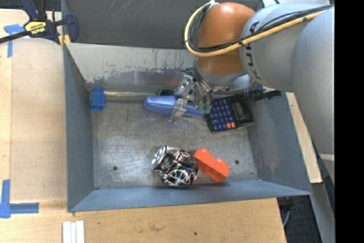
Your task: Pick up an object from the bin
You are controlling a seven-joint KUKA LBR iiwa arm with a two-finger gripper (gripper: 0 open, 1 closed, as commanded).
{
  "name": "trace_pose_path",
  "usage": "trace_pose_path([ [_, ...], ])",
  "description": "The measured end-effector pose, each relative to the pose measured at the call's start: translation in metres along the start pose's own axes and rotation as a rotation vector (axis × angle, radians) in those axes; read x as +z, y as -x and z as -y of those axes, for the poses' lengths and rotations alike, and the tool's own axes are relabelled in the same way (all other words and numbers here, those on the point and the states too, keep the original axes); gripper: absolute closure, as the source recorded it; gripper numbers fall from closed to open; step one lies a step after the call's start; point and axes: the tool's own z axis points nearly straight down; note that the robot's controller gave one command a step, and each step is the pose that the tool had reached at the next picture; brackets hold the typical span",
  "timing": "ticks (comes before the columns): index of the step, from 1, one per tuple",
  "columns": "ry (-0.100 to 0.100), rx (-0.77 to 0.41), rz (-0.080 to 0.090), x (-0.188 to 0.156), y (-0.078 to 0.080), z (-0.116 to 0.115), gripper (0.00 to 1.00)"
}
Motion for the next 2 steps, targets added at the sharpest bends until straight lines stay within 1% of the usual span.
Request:
trace_pose_path([
  [2,0.003,-0.001,0.007,-0.037,0.002,0.0,1.0],
])
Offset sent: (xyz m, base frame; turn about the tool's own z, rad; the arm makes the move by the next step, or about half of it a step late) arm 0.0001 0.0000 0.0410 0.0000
